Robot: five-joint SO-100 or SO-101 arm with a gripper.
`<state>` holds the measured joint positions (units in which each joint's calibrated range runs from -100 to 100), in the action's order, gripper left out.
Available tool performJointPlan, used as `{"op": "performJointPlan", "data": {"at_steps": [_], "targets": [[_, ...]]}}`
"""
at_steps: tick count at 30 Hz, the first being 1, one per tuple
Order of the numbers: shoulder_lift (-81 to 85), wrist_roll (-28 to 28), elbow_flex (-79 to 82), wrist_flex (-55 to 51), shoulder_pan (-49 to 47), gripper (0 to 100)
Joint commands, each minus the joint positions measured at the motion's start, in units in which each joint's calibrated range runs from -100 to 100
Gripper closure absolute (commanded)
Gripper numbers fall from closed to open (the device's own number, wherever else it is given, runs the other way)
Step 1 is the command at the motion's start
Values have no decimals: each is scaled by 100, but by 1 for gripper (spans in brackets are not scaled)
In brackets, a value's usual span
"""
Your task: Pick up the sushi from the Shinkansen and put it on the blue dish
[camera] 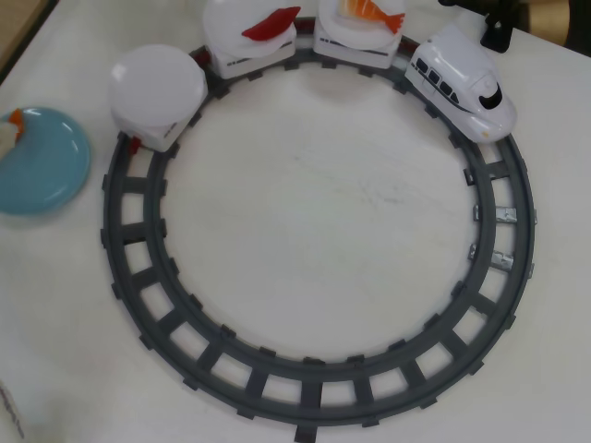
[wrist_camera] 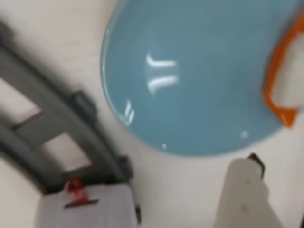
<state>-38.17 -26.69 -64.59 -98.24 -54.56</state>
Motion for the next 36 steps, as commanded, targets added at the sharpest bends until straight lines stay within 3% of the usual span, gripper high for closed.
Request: {"op": "performJointPlan", "data": {"at_steps": [1,13,20,28,33,36], "targets": [[1250,300,580,-100,86,80],[3050,1995,3222,-100,676,80],[4203,2068,4782,36,878,85],[6683,2042,8046,1318,808,85],[8168,2047,10129,1981,799,96],[8757,2042,10968,2049,764,96]]}}
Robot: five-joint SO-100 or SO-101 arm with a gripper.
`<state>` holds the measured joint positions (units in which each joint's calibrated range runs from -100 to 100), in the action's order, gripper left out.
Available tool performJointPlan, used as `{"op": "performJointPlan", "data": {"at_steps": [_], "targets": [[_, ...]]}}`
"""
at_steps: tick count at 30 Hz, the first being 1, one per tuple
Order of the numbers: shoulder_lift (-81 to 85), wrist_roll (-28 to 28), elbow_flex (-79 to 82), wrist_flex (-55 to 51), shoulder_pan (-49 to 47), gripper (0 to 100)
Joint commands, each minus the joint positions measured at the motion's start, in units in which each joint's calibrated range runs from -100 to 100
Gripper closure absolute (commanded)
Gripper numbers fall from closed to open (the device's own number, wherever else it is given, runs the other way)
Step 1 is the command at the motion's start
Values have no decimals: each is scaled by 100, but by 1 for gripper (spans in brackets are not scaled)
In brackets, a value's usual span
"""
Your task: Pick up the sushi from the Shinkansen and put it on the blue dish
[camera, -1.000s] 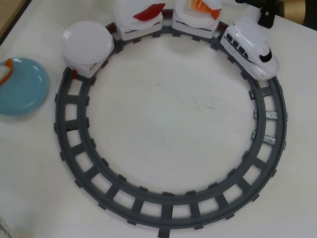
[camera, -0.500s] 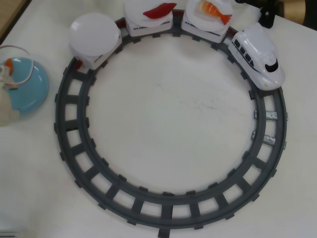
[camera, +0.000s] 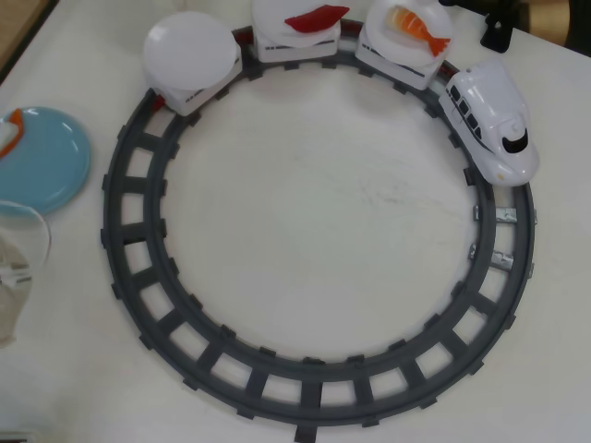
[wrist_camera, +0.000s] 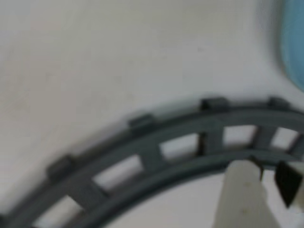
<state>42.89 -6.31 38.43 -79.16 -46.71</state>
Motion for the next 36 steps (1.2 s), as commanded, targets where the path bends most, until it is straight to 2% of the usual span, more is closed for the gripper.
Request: {"op": "performJointPlan", "data": {"at_steps": [1,13,20,24,28,36], "targets": [[816,9,882,141,-82,97],[3471,51,3236,761,-179,97],[5495,51,4390,651,-197,97],[5503,56,4652,608,-241,97],[5503,286,4688,634,-259,97],[5503,291,4688,634,-259,97]]}}
